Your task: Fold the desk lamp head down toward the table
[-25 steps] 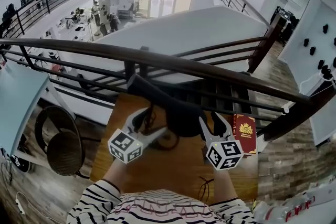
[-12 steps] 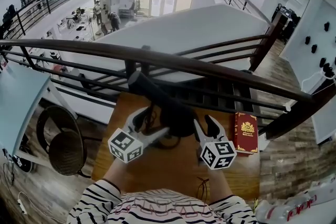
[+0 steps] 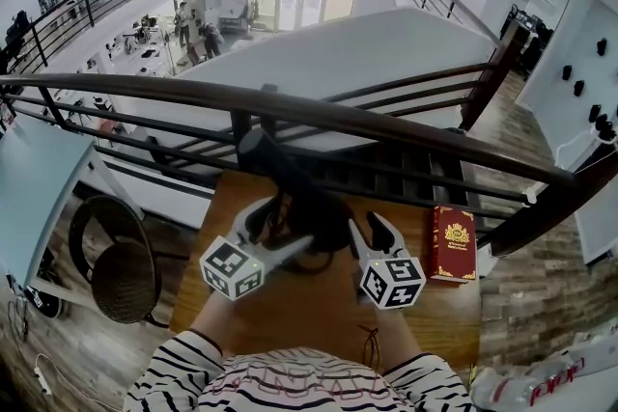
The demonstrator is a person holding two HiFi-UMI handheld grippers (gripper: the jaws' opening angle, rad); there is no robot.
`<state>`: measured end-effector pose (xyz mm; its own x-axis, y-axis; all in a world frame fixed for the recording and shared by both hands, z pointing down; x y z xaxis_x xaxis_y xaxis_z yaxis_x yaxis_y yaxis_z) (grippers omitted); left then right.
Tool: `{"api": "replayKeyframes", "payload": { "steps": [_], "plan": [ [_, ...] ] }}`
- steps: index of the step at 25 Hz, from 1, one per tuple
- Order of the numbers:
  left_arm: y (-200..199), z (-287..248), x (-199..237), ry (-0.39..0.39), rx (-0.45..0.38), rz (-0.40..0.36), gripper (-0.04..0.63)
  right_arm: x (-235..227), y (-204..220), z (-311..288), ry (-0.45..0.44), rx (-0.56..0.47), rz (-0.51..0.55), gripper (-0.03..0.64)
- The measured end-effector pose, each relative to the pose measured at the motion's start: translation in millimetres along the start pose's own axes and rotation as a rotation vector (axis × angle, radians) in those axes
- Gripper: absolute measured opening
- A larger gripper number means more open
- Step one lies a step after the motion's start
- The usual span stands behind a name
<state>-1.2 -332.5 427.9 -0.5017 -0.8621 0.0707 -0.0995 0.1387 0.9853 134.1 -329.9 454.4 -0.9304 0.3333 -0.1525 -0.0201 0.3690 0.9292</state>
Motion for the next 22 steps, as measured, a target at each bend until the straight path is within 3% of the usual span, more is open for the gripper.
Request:
{"api": "replayKeyframes", "payload": {
  "steps": [6, 22],
  "plan": [
    [1.9, 0.3, -0.3, 0.000, 0.002, -0.002, 0.426, 0.8, -0.7, -2.5, 0.005, -0.016, -0.010, 0.147],
    [5.1, 8.7, -3.9, -0.002, 0.010, -0.001, 0.426, 6.0, 7.9, 5.0, -0.002, 0.012, -0.023, 0.166]
  ]
}}
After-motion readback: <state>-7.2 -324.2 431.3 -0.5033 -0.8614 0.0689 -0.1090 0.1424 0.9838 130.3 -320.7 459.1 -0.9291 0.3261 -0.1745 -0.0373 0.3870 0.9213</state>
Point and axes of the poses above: the fingertips, and each gripper's own axes: z backward along the fingers, x to its left, y out of its underside, the point moved 1 cm from there along z, backward along the fingers, and after that the axes turned 11 degrees about x, right-handed, at the moved point
